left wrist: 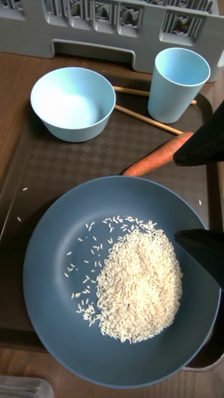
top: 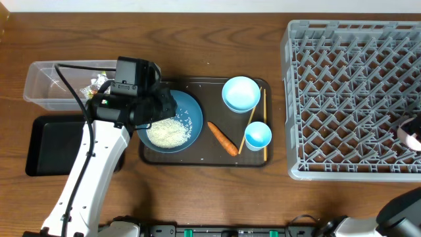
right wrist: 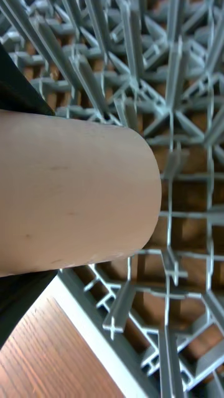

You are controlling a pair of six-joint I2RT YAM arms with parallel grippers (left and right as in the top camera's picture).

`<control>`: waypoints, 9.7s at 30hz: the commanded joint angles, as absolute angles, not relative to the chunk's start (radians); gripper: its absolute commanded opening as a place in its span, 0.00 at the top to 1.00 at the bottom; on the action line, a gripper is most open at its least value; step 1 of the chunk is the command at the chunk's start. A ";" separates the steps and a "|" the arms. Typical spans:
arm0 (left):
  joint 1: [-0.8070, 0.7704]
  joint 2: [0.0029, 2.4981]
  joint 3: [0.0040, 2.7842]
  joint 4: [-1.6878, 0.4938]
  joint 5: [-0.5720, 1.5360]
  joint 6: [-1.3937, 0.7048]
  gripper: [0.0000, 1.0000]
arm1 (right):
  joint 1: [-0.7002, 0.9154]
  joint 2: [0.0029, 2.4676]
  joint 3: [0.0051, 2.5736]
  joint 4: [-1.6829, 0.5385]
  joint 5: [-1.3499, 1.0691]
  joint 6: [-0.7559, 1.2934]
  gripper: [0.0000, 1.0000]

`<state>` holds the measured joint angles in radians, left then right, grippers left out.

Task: Sort waste into correct bins and load items into the dishwasher rack
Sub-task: 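Carry the pink cup with the right gripper and place it in the rack, then grasp the light-blue cup on the tray with the left gripper, then lift the light-blue cup and hand it to the right gripper, then carry the light-blue cup with the right gripper and place it in the rack, then reach the right gripper to the light-blue bowl and grasp its rim, then lift the light-blue bowl with the right gripper and move it over the rack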

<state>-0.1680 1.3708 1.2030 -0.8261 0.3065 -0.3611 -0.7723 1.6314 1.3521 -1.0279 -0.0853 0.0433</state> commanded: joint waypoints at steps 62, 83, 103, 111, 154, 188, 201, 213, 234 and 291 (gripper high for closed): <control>-0.713 1.743 1.225 -0.542 0.302 -0.383 0.94 | -0.305 1.401 1.407 -1.193 -0.311 -0.068 0.13; -0.253 1.501 1.223 -0.484 1.158 -0.821 0.94 | -0.107 1.444 1.404 -1.199 -1.019 -0.683 0.01; -0.255 1.501 1.223 -0.485 1.276 -0.851 0.94 | 0.287 1.524 1.404 -0.891 -1.021 -0.757 0.08; -0.255 1.501 1.223 -0.484 1.272 -0.851 0.94 | 0.298 1.524 1.404 -0.885 -1.014 -0.756 0.48; -0.253 1.378 1.224 -0.788 0.526 -0.553 0.88 | -0.551 1.583 1.486 -1.395 -0.149 0.006 0.82; -0.253 1.378 1.223 -0.804 0.477 -0.527 0.76 | -0.548 1.674 1.576 -1.403 -0.168 0.006 0.32; -0.253 1.378 1.223 -0.808 0.477 -0.527 0.76 | -0.548 1.674 1.554 -1.419 -0.162 0.006 0.31; -0.253 1.378 1.223 -0.839 0.393 -0.518 0.69 | -0.398 1.674 1.554 -1.390 -0.540 -0.188 0.31; -0.253 1.378 1.219 -0.995 -0.046 -0.490 0.49 | 0.368 1.811 1.554 -0.719 0.059 0.051 0.26; -0.253 1.378 1.207 -1.002 -0.045 -0.490 0.49 | 0.132 1.855 1.815 -0.830 0.526 -0.147 0.99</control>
<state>-0.2562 1.3857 1.2125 -0.9958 -0.0299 -0.4965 0.1814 1.8771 1.8027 -0.8257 0.2810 -0.0364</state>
